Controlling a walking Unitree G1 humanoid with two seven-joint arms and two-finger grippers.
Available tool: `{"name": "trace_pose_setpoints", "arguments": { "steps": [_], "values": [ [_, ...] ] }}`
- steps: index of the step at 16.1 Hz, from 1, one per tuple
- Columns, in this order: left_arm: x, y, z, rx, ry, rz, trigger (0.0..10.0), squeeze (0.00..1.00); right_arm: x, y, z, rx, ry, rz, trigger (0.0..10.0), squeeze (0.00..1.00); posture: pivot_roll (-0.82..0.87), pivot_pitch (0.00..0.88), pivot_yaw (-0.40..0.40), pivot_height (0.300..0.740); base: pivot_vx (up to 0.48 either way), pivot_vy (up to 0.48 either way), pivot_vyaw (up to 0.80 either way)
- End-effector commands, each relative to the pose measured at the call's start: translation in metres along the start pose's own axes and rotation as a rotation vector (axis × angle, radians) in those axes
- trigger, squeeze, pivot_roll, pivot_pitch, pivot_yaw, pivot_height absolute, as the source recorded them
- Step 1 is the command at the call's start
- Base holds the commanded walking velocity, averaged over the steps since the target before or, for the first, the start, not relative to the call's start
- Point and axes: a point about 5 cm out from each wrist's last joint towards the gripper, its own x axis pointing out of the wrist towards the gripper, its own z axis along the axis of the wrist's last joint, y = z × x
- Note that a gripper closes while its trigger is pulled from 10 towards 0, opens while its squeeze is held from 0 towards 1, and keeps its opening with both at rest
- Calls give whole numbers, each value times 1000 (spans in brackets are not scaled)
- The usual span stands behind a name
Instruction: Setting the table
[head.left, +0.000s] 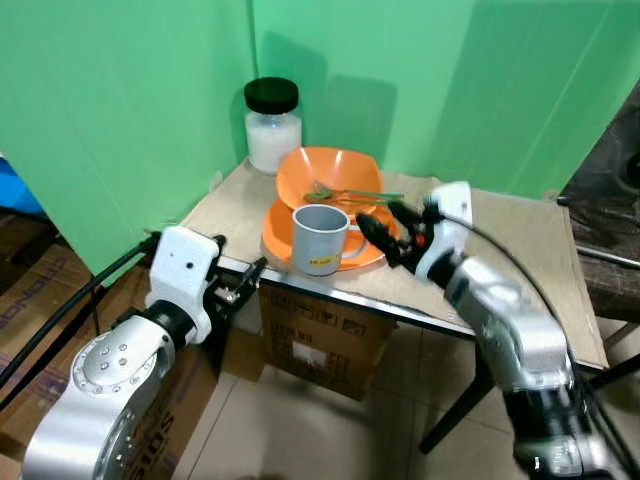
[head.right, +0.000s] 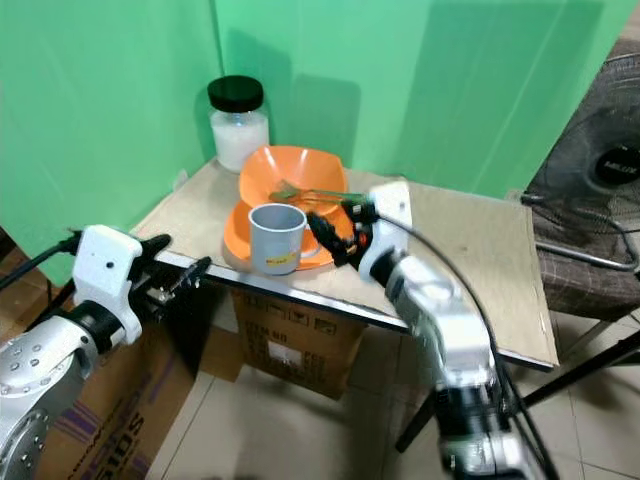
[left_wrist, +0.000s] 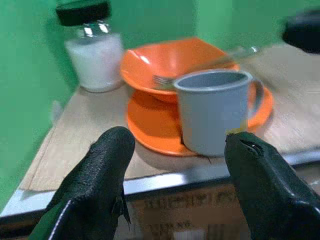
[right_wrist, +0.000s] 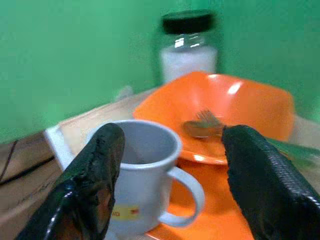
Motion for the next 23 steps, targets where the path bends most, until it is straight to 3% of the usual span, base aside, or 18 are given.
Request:
{"name": "trace_pose_setpoints", "arguments": {
  "steps": [1,4,10,12,18,23],
  "values": [
    [1,-3,1,17,-1,-52,10000,0,2,-4,-4,-25,30,53,10000,1000,-36,0,-2,740,0,0,0],
    [0,-3,-3,33,24,-105,10000,0,12,-13,-11,-60,95,160,10000,1000,-42,0,-7,740,0,0,0],
    [16,-5,-19,57,50,-160,10000,0,25,-29,-14,-106,147,187,10000,1000,-41,0,-32,740,0,0,0],
    [30,0,-28,107,77,-185,10000,0,29,-35,-16,-88,152,178,10000,1000,-37,0,-30,740,0,0,0],
    [53,6,-27,152,47,-230,10000,0,19,-44,-24,-5,202,256,10000,1000,-54,0,-22,740,0,0,0],
    [66,1,-23,155,-10,-313,10000,0,31,-43,-30,55,193,144,10000,1000,-39,0,-38,740,0,0,0]
  ]
}}
